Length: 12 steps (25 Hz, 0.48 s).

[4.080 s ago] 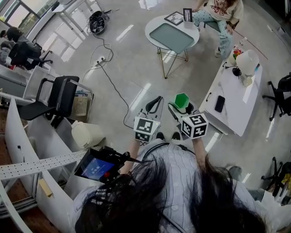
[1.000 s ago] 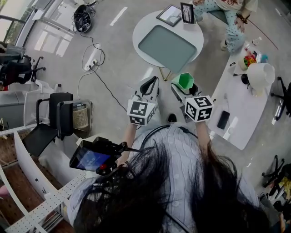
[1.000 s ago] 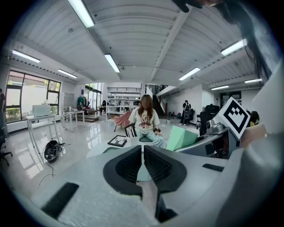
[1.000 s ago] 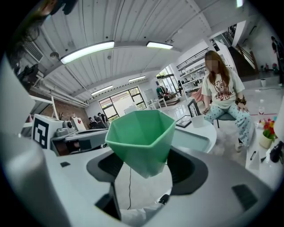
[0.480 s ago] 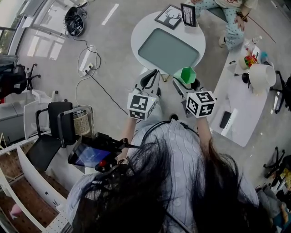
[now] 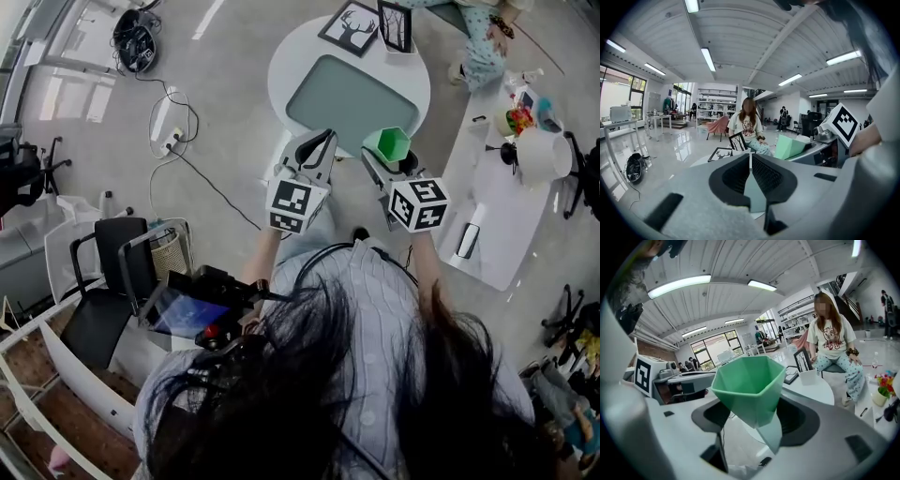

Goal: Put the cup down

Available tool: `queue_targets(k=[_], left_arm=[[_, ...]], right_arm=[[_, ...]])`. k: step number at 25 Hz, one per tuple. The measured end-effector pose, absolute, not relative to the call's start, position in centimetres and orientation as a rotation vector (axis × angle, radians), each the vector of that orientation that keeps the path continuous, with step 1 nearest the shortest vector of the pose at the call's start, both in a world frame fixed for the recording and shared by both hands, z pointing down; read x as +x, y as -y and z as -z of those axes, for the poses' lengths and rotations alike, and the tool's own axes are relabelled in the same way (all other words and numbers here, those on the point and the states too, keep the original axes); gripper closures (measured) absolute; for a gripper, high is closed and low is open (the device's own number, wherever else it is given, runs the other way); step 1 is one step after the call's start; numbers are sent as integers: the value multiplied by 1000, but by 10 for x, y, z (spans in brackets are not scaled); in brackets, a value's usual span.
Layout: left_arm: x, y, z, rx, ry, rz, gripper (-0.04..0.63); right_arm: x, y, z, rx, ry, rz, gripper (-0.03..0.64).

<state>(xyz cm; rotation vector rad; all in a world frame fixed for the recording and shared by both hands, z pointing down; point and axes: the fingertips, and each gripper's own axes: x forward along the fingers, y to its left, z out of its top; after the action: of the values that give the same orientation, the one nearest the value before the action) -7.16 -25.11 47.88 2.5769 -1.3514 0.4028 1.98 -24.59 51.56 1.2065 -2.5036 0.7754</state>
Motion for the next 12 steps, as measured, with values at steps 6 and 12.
queue_targets(k=[6,12], left_arm=[[-86,277,-490,2608,1279,-436,569],[-98,301,-509,2613,1208,-475,569]], right_arm=[[-1,279,-531,1211,2489,-771,298],[-16,321,-549,1234,2457,-751,298]])
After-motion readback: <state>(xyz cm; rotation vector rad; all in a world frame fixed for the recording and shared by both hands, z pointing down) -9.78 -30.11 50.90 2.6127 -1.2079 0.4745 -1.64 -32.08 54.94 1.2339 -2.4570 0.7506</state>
